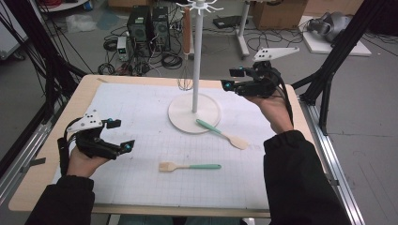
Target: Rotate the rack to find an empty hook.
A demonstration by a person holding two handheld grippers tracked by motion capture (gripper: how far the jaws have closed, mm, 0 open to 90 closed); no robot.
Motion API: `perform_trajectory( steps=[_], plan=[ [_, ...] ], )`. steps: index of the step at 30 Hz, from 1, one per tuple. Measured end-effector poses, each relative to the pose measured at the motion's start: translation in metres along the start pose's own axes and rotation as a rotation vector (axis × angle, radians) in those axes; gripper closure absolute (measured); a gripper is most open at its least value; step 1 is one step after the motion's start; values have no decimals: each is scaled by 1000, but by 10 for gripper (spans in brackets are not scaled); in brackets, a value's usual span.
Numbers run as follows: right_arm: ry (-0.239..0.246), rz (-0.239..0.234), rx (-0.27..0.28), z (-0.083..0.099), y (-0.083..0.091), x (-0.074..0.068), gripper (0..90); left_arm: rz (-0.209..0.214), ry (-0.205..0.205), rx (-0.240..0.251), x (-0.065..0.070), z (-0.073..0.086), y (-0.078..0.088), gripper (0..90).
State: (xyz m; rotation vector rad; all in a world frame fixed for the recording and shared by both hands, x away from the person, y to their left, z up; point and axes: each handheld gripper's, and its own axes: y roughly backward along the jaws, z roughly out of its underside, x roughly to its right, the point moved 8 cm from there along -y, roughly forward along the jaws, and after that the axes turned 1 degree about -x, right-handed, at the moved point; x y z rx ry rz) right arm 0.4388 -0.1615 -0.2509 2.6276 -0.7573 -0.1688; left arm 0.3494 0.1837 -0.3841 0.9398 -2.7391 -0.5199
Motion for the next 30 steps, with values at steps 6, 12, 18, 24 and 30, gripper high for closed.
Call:
perform_trajectory(
  steps=[6, 12, 18, 24, 30],
  plan=[
    [-14, 11, -14, 15, 2, 3, 363, 0, 3, -4, 0, 1, 0, 40],
    [-25, 26, -26, 31, -1, 4, 328, -2, -1, -6, 0, 1, -1, 40],
    [-37, 29, -39, 45, -7, 4, 308, 1, 3, -9, 0, 2, -1, 40],
    [-42, 32, -75, 61, -14, 4, 296, -2, 3, -6, 0, 2, -1, 40],
    [-63, 26, -91, 80, -27, 6, 296, -2, -2, -3, 0, 1, 0, 40]
  ],
)
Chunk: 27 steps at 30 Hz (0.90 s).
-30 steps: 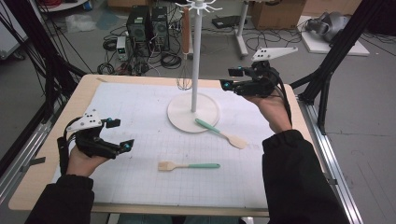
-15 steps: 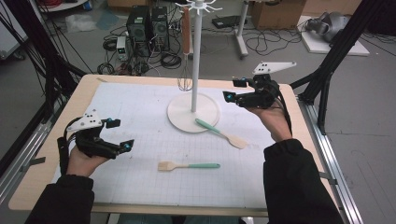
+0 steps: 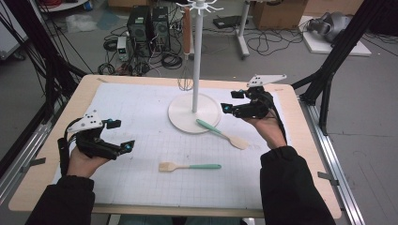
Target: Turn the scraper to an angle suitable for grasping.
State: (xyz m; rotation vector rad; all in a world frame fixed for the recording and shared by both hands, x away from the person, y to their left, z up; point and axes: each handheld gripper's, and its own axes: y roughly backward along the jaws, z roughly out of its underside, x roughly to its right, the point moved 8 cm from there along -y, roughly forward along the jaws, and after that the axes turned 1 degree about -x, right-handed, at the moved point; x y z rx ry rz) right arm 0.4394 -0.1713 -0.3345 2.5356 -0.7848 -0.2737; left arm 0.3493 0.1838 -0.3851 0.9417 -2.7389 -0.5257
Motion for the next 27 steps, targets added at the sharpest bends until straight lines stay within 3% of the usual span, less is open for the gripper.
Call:
perform_trajectory(
  steps=[7, 17, 27],
  plan=[
    [-30, 2, -37, 21, -15, 5, 284, 1, 6, 1, -1, 1, 1, 40],
    [-9, 13, -109, 46, -23, 9, 267, -1, 9, -2, -1, 2, 0, 40],
    [-29, 9, -161, 72, -29, 15, 280, -5, 16, 0, -1, 3, 0, 40]
  ],
)
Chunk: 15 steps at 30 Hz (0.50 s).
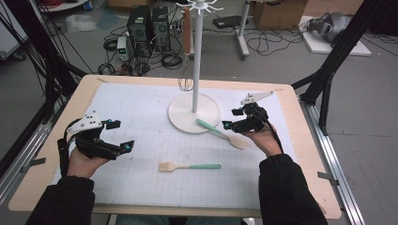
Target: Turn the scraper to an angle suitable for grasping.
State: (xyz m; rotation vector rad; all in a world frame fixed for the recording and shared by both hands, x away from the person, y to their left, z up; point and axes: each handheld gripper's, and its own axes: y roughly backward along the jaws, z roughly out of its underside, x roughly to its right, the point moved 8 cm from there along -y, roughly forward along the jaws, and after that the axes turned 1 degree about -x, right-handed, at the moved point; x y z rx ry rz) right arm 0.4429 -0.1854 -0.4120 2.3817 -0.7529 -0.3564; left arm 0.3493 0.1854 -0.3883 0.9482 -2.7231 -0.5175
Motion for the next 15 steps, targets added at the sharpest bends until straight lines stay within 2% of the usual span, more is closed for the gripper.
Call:
perform_trajectory(
  steps=[9, 15],
  plan=[
    [10, -7, -17, 11, -17, 2, 306, 5, 2, -3, -3, 2, -1, 40],
    [11, -12, -56, 19, -27, 1, 305, 4, -1, -4, -2, 1, -2, 40]
  ],
)
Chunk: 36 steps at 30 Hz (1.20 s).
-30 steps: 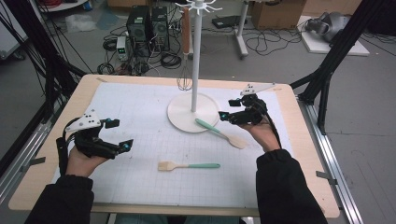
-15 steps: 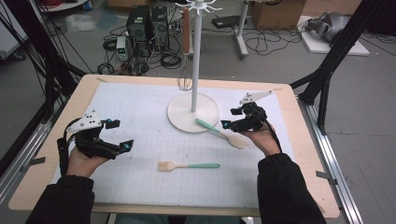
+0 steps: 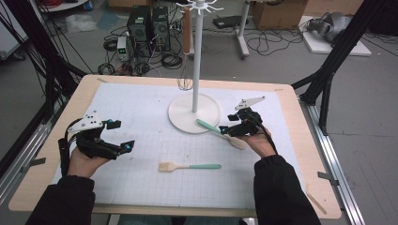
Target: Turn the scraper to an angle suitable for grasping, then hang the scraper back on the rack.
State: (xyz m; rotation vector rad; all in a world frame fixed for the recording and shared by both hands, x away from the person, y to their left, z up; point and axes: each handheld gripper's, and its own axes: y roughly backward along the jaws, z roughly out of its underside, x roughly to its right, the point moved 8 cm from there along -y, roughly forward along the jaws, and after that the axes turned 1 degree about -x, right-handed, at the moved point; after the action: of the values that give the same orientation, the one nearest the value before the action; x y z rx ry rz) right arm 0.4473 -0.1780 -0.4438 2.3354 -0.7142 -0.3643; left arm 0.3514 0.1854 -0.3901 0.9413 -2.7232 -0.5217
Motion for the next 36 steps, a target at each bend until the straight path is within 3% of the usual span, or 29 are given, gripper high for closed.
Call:
perform_trajectory(
  steps=[5, 18, 26, 36],
  plan=[
    [20, -1, -27, 4, -7, -1, 314, -1, 0, -4, 1, 1, 0, 40],
    [4, 3, -53, 21, -17, 2, 355, 0, -1, 0, 0, 0, 0, 40],
    [20, -3, -98, 27, -31, 3, 443, 0, -1, 0, 0, 0, 1, 40],
    [50, -8, -135, 31, -38, 4, 632, 5, -3, -2, 2, 0, 0, 40]
  ],
)
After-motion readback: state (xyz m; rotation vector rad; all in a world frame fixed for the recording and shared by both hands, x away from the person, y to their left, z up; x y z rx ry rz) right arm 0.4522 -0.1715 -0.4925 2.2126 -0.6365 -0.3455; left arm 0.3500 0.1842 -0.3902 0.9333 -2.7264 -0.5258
